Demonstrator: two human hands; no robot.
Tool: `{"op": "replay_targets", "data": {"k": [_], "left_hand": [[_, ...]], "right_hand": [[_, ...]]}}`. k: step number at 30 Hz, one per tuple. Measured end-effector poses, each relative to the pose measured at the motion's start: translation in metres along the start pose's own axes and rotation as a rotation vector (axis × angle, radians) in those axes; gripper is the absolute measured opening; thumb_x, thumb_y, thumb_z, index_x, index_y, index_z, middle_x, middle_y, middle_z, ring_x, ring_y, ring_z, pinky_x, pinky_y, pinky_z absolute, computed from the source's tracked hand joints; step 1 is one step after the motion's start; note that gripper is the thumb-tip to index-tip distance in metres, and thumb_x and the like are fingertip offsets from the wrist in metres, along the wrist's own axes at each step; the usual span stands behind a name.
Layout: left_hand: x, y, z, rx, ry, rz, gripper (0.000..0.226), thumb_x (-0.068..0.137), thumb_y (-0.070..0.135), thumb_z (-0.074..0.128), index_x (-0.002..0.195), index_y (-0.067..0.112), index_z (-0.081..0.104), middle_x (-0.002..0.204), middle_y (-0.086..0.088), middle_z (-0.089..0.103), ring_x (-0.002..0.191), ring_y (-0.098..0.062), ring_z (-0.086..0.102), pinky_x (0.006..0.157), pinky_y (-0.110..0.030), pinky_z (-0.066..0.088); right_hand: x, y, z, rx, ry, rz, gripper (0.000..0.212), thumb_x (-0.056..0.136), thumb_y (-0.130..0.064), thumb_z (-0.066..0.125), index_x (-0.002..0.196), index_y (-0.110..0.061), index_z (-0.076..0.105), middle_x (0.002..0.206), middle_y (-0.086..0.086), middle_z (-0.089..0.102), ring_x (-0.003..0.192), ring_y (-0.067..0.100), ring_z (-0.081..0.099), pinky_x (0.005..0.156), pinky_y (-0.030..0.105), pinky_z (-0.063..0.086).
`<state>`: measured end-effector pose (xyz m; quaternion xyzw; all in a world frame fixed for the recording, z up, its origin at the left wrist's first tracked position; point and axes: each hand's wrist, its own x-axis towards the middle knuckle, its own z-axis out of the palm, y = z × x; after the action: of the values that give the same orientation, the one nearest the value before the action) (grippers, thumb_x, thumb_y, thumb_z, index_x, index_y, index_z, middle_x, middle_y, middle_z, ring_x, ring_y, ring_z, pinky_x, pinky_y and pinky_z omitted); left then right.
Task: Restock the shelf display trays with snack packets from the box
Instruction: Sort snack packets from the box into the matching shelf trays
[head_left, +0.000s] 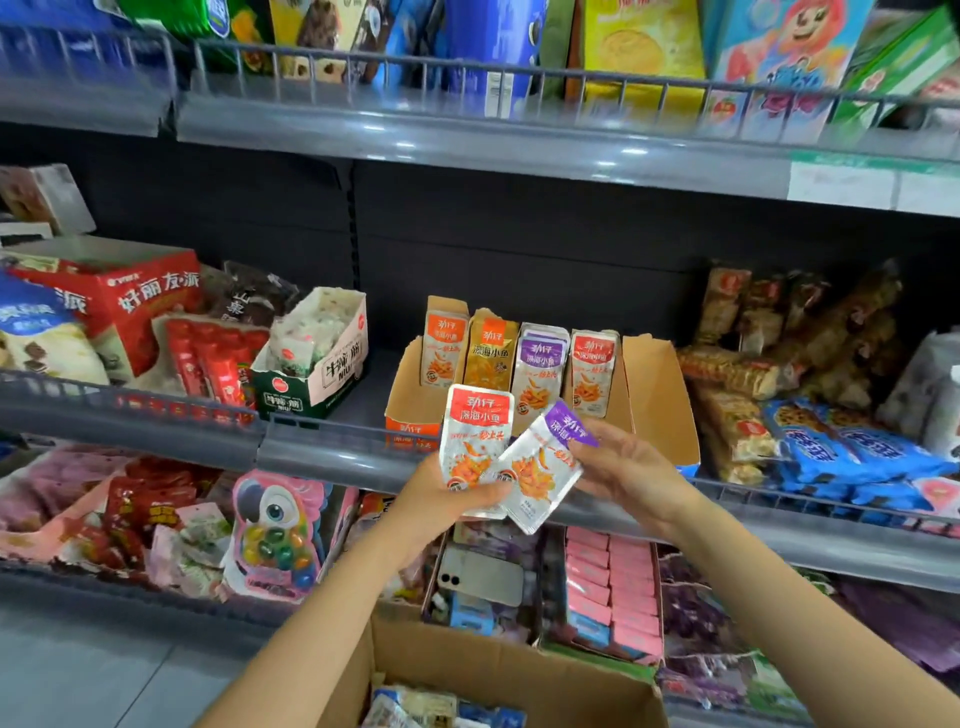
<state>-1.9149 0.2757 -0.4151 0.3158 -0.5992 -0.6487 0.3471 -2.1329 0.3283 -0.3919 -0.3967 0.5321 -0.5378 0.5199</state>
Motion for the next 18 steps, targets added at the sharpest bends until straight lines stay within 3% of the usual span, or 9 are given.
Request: {"op": "replay_targets", "data": {"k": [3, 7, 9, 11, 14, 18], "left_hand": [[0.023, 0.008, -0.007, 0.034, 0.054, 0.005, 0.026, 0.084, 0.011, 0.068, 0.108, 0.021, 0.062, 0.101, 0.005, 0.072, 0.093, -0.009, 0.068, 0.07, -0.015, 0.053], [0.049, 0.022, -0.017, -0.004, 0.08, -0.007, 0.022, 0.091, 0.009, 0.058, 0.113, 0.013, 0.058, 0.099, -0.003, 0.071, 0.079, -0.008, 0.07, 0.062, -0.02, 0.056], [0.06, 0.027, -0.019, 0.007, 0.071, -0.01, 0.024, 0.091, 0.01, 0.058, 0.115, 0.012, 0.058, 0.103, -0.006, 0.071, 0.084, -0.01, 0.07, 0.062, -0.021, 0.057], [0.07, 0.03, -0.021, 0.017, 0.062, -0.014, 0.025, 0.09, 0.012, 0.06, 0.116, 0.015, 0.059, 0.107, -0.006, 0.071, 0.091, -0.017, 0.07, 0.064, -0.025, 0.057], [0.079, 0.031, -0.021, 0.012, 0.06, -0.025, 0.02, 0.088, 0.014, 0.063, 0.106, 0.022, 0.061, 0.102, -0.001, 0.071, 0.087, -0.014, 0.069, 0.064, -0.025, 0.058], [0.083, 0.029, -0.021, 0.059, 0.028, -0.036, 0.026, 0.088, 0.018, 0.064, 0.114, 0.022, 0.058, 0.105, 0.003, 0.069, 0.092, -0.01, 0.068, 0.071, -0.026, 0.057]], "right_hand": [[0.024, -0.026, -0.008, -0.087, 0.046, -0.084, 0.04, 0.086, -0.01, 0.063, 0.124, -0.018, 0.057, 0.106, 0.01, 0.072, 0.095, 0.024, 0.07, 0.081, 0.034, 0.058], [0.073, -0.065, -0.019, -0.267, 0.3, -0.281, 0.038, 0.084, -0.008, 0.068, 0.119, -0.019, 0.058, 0.113, 0.011, 0.068, 0.098, 0.023, 0.067, 0.083, 0.039, 0.057], [0.098, -0.076, -0.02, -0.409, 0.366, -0.343, 0.039, 0.085, -0.011, 0.068, 0.121, -0.018, 0.056, 0.117, 0.005, 0.064, 0.101, 0.02, 0.064, 0.081, 0.036, 0.056], [0.118, -0.078, -0.016, -0.595, 0.354, -0.371, 0.042, 0.086, -0.015, 0.066, 0.126, -0.016, 0.052, 0.115, -0.001, 0.058, 0.102, 0.017, 0.059, 0.075, 0.025, 0.052], [0.144, -0.065, -0.012, -0.785, 0.234, -0.427, 0.042, 0.087, -0.017, 0.066, 0.126, -0.012, 0.052, 0.12, 0.006, 0.06, 0.111, 0.02, 0.059, 0.07, 0.014, 0.046], [0.16, -0.051, -0.014, -0.908, 0.206, -0.435, 0.04, 0.086, -0.023, 0.066, 0.123, -0.018, 0.052, 0.121, 0.005, 0.062, 0.11, 0.02, 0.06, 0.076, 0.018, 0.049]]}}
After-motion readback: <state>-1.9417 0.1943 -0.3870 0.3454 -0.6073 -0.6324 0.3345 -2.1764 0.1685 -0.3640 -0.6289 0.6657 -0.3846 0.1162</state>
